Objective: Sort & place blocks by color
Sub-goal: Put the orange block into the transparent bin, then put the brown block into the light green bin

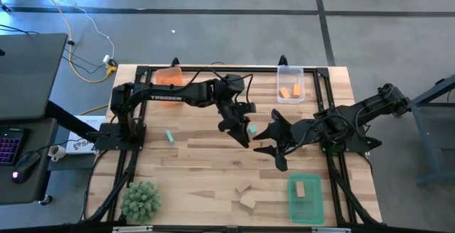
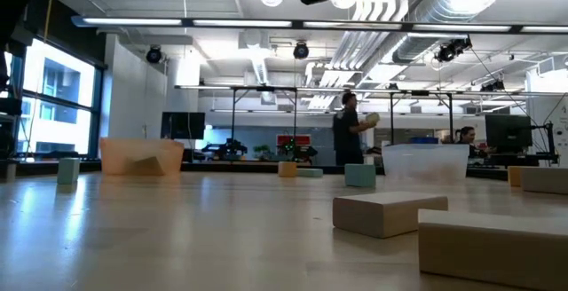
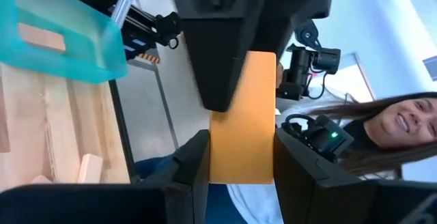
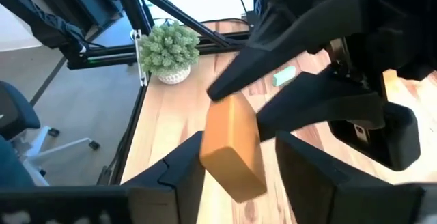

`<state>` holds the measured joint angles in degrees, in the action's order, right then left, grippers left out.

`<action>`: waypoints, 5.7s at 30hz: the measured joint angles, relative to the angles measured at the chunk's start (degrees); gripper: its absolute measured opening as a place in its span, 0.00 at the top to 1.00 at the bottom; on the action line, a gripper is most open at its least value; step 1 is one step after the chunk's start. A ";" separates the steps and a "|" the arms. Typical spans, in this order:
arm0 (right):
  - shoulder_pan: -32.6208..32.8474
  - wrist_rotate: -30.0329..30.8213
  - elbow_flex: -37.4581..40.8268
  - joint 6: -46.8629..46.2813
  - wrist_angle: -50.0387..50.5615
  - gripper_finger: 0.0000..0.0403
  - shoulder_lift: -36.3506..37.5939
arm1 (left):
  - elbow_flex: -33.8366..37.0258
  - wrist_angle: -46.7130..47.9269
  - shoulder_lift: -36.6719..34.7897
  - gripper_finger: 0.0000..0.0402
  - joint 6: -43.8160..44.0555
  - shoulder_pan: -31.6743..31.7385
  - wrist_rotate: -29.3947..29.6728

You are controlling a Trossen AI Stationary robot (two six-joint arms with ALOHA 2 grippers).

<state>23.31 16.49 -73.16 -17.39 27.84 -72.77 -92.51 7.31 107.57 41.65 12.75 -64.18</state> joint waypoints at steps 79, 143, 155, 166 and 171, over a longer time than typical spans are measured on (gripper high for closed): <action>-58.77 3.19 12.19 -9.49 26.76 0.92 -1.94 | 0.04 41.42 -10.78 0.57 -43.39 14.27 63.84; -41.52 -21.08 16.25 -31.13 31.86 0.60 -1.68 | 0.00 51.49 -13.75 0.57 -45.75 14.23 72.34; -24.81 -18.35 16.32 -43.97 40.95 0.60 -1.68 | 0.00 51.58 -13.75 0.57 -46.84 14.01 72.26; -16.61 -16.03 18.12 -54.41 46.55 0.48 -1.70 | 0.00 51.58 -13.73 0.57 -46.78 12.28 72.17; -14.60 -17.65 23.66 -58.73 44.52 0.46 -1.70 | 0.00 51.58 -13.73 0.57 -46.70 11.47 72.17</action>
<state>8.71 -1.16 -49.50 -76.12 72.35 -74.48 -92.51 58.89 93.84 -5.05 24.22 7.99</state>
